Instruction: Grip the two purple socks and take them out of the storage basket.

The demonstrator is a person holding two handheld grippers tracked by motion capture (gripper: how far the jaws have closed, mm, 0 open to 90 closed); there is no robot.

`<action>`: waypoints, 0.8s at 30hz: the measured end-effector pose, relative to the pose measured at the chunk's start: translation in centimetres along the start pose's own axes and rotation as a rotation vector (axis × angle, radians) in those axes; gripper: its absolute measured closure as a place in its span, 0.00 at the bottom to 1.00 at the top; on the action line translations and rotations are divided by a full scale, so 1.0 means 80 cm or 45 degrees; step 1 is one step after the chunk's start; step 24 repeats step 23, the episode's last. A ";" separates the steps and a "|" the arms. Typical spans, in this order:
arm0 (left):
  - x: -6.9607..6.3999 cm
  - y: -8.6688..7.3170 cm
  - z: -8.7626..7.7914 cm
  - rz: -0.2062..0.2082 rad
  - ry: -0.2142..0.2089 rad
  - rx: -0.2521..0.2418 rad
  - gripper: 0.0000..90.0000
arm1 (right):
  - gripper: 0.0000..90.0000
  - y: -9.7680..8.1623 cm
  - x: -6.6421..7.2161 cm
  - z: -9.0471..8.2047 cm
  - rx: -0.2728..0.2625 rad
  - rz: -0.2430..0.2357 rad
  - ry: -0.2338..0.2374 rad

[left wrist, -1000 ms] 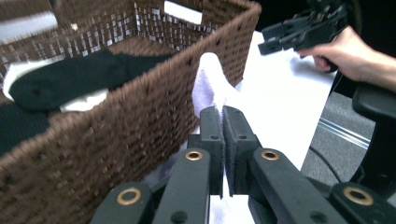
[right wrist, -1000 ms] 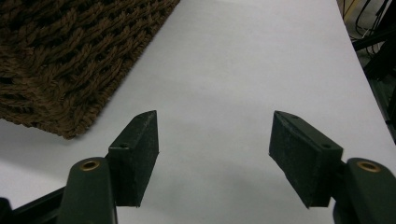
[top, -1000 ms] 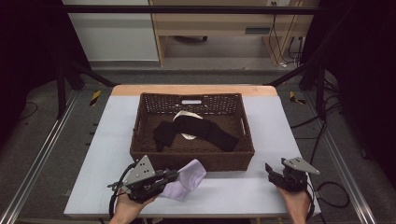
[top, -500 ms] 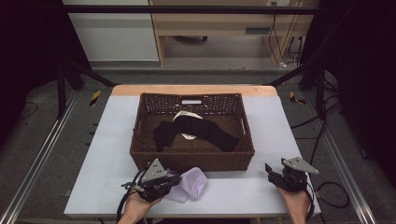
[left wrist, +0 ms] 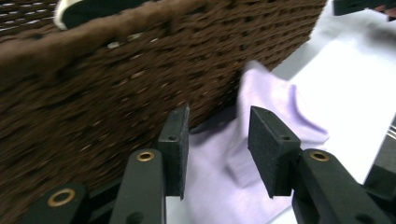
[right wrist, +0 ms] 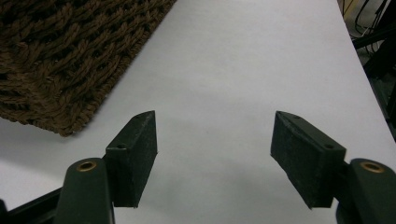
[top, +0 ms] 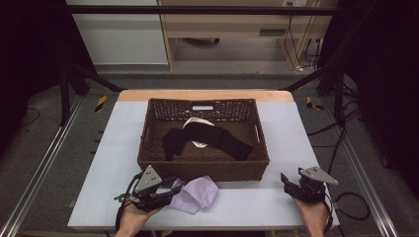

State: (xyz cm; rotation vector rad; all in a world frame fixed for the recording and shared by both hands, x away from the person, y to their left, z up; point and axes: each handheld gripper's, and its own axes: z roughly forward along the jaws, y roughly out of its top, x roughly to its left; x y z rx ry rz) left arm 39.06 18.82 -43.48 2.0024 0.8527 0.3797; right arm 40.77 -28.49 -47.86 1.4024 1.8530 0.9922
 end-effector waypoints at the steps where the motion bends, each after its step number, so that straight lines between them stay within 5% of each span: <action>1: 0.003 -0.002 -0.003 0.000 0.018 0.000 0.63 | 0.35 0.000 0.000 0.000 -0.001 -0.002 -0.001; 18: 0.057 -0.042 -0.049 -0.096 0.255 -0.029 0.54 | 0.30 -0.001 -0.001 0.001 -0.004 0.000 -0.011; 24: 0.070 -0.047 -0.056 -0.085 0.330 -0.043 0.52 | 0.29 -0.001 -0.002 0.002 -0.001 0.000 -0.019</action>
